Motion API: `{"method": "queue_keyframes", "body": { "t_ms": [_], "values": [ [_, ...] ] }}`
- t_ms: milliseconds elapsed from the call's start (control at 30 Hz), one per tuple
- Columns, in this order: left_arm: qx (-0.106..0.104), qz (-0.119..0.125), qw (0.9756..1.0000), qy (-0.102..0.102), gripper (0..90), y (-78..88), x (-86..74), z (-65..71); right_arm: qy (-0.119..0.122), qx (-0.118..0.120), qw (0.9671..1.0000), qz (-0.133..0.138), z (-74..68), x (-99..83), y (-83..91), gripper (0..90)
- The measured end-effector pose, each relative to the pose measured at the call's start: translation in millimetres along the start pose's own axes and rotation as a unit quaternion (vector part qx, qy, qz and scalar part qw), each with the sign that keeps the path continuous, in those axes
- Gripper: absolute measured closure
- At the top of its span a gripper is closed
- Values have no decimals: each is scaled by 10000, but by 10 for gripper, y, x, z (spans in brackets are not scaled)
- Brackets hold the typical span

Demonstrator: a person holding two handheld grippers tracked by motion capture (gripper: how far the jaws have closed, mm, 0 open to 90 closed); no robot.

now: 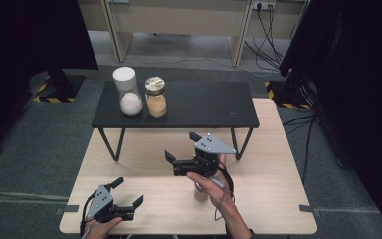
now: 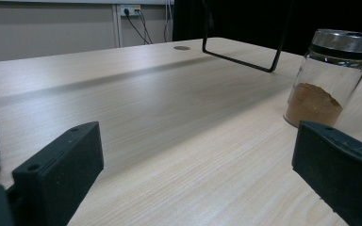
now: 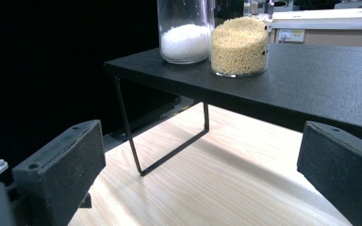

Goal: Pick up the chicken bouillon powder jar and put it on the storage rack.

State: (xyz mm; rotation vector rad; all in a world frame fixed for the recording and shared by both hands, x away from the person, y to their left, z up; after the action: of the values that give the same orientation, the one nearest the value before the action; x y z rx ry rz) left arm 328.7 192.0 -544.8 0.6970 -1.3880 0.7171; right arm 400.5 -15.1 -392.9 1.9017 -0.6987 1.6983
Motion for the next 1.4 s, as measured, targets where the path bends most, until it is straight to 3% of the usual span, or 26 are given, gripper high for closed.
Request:
{"method": "queue_keyframes", "body": {
  "t_ms": [667,1400],
  "values": [
    [2,-1,10000,5,20,0,0,-1,-10,79,10000,22,-41,-150,152,17],
    [4,0,10000,9,20,-1,0,-2,-33,80,10000,19,21,-325,287,17]
  ]
}}
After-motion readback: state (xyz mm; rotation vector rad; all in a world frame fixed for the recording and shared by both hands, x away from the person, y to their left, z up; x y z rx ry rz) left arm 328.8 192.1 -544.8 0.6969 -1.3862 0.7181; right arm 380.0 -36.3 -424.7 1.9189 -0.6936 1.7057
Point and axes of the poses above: each handheld gripper's, and its own axes: y roughly backward along the jaws, x roughly out of its top, z roughly to its right, the point moved 7 cm from there along -y, roughly forward along the jaws, and after that the axes turned 11 degrees about z, right-handed, at the moved point
